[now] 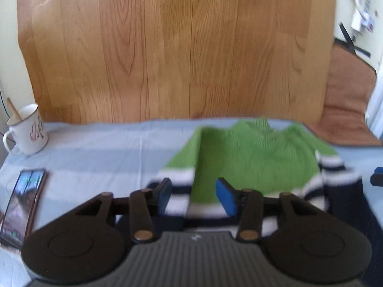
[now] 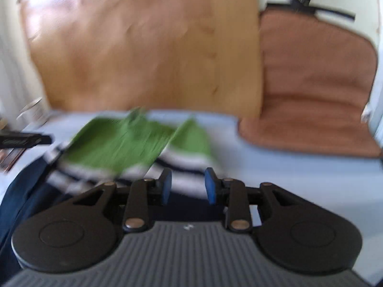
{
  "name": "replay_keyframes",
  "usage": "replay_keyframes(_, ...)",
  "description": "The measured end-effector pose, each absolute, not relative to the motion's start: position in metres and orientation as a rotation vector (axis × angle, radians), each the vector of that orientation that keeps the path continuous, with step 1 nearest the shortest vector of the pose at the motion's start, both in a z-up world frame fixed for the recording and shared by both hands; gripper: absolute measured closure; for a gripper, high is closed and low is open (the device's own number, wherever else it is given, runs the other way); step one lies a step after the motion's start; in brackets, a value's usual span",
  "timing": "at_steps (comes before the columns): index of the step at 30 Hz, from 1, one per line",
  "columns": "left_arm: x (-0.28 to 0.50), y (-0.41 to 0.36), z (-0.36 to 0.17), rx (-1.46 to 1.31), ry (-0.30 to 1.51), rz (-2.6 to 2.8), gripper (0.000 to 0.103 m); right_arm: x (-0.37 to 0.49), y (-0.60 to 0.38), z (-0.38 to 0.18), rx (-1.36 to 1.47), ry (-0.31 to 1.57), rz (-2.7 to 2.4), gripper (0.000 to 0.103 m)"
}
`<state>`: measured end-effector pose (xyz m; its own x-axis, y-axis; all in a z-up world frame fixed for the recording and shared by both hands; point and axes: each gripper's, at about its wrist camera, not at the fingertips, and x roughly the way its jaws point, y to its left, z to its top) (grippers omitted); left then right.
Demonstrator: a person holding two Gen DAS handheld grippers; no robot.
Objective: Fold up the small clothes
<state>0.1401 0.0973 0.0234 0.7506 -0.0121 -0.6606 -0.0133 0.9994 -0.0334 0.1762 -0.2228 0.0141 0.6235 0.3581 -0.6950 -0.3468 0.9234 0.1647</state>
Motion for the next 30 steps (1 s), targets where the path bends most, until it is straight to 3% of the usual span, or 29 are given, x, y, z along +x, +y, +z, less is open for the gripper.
replay_keyframes(5,0.120,0.129,0.008,-0.019,0.725,0.081,0.050,0.163,-0.231,0.008,-0.040,0.803,0.350,0.056)
replay_keyframes(9,0.112,0.152,0.009,-0.084,0.724,0.112,0.025,0.183,-0.248,-0.002,0.021,0.813,0.288,0.054)
replay_keyframes(11,0.114,0.151,0.014,-0.085,0.716,0.113,0.020,0.195,-0.252,-0.009,0.081,0.819,0.279,0.042)
replay_keyframes(14,0.123,0.137,0.020,-0.047,0.716,0.100,0.014,0.210,-0.251,-0.021,0.107,0.825,0.270,0.040)
replay_keyframes(15,0.127,0.130,0.019,-0.028,0.718,0.101,0.014,0.214,-0.250,-0.025,0.138,0.843,0.298,0.043)
replay_keyframes(16,0.134,0.123,0.017,-0.004,0.722,0.103,0.015,0.218,-0.249,-0.028,0.151,0.852,0.322,0.077)
replay_keyframes(17,0.140,0.117,0.014,0.023,0.722,0.106,0.017,0.219,-0.247,-0.030,0.126,0.847,0.311,0.089)
replay_keyframes(19,0.152,0.105,0.004,0.104,0.724,0.139,0.023,0.224,-0.252,-0.030,0.116,0.827,0.239,0.090)
replay_keyframes(20,0.159,0.101,-0.001,0.135,0.734,0.164,0.028,0.229,-0.261,-0.030,0.132,0.821,0.172,0.099)
replay_keyframes(21,0.165,0.101,-0.007,0.142,0.752,0.184,0.028,0.232,-0.270,-0.030,0.112,0.797,0.055,0.100)
replay_keyframes(25,0.173,0.121,-0.014,0.018,0.783,0.191,0.023,0.222,-0.319,-0.014,0.329,0.768,-0.039,0.093)
replay_keyframes(27,0.174,0.124,-0.014,0.023,0.767,0.191,0.020,0.213,-0.312,0.000,0.360,0.769,0.056,0.079)
replay_keyframes(29,0.177,0.124,-0.015,0.034,0.755,0.199,0.019,0.207,-0.282,0.012,0.273,0.768,0.134,0.048)
replay_keyframes(30,0.178,0.123,-0.013,0.030,0.751,0.201,0.019,0.205,-0.265,0.016,0.225,0.765,0.170,0.045)
